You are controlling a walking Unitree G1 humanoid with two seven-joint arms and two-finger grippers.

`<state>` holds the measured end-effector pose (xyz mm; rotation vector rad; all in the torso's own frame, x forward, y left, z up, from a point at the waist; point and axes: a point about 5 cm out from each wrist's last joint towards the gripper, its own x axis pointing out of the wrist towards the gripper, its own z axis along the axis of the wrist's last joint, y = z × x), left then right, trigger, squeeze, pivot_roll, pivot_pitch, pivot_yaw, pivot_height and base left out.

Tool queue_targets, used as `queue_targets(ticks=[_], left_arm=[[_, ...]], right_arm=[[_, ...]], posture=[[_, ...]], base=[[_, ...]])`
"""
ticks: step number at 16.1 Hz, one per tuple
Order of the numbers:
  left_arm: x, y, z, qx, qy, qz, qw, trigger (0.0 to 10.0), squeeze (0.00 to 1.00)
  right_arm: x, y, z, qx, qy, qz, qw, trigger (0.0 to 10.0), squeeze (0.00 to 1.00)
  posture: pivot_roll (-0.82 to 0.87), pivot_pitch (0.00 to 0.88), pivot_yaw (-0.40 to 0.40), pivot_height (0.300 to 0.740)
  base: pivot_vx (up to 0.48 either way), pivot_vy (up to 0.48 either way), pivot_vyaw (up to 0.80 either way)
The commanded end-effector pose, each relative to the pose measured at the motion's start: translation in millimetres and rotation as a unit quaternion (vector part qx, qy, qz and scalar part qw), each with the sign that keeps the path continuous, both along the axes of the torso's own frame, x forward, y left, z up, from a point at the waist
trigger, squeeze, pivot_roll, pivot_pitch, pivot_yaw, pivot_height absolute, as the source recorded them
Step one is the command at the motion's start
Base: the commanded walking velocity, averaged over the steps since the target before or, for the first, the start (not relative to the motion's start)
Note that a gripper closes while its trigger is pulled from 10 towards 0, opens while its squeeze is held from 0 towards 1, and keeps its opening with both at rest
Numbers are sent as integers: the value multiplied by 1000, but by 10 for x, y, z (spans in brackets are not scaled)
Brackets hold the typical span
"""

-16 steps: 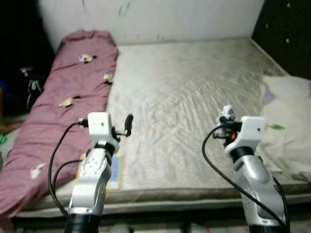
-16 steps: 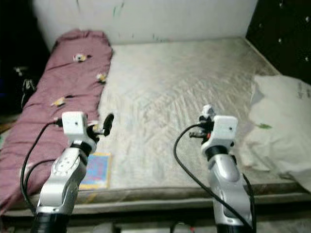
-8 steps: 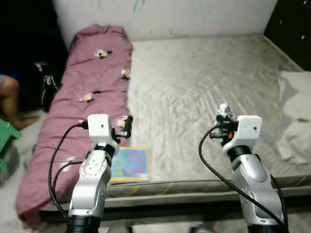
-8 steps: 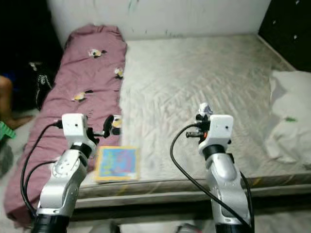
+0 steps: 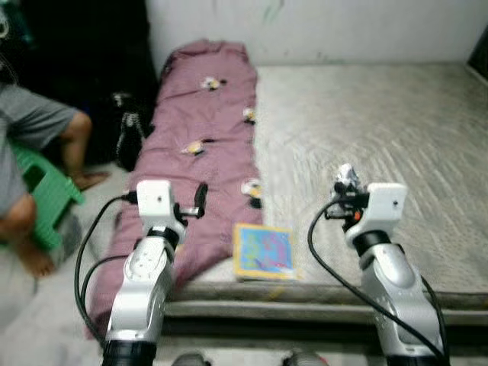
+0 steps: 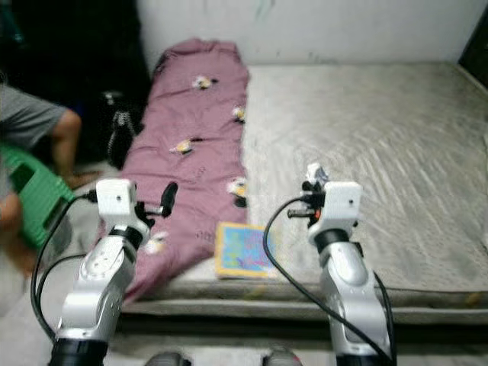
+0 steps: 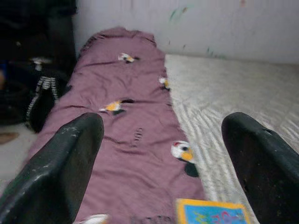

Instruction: Clean up the room

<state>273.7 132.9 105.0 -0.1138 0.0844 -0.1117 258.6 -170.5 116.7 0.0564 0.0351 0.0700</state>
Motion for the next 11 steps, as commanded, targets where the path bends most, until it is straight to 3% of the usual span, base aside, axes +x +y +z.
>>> queue_targets(ticks=[1, 6, 9, 11], left_arm=[[-7, 80, 9, 10, -4, 9, 1000, 10000, 0], [0, 84, 30, 14, -19, 13, 1000, 10000, 0], [-6, 83, 41, 19, -24, 15, 999, 10000, 0], [-29, 76, 84, 20, -28, 19, 999, 10000, 0]], right_arm=[[22, 68, 59, 9, -14, 8, 1000, 10000, 0], [21, 74, 58, -1, -14, 14, 1000, 10000, 0], [18, 78, 51, -2, -13, 15, 1000, 10000, 0], [7, 105, 39, -7, -12, 23, 1000, 10000, 0]], posture=[[-47, 0, 33, 740], [-46, 0, 28, 740], [-44, 0, 25, 740], [-40, 0, 24, 740]], base=[[0, 480, 0], [0, 480, 0], [0, 0, 0], [0, 0, 662]])
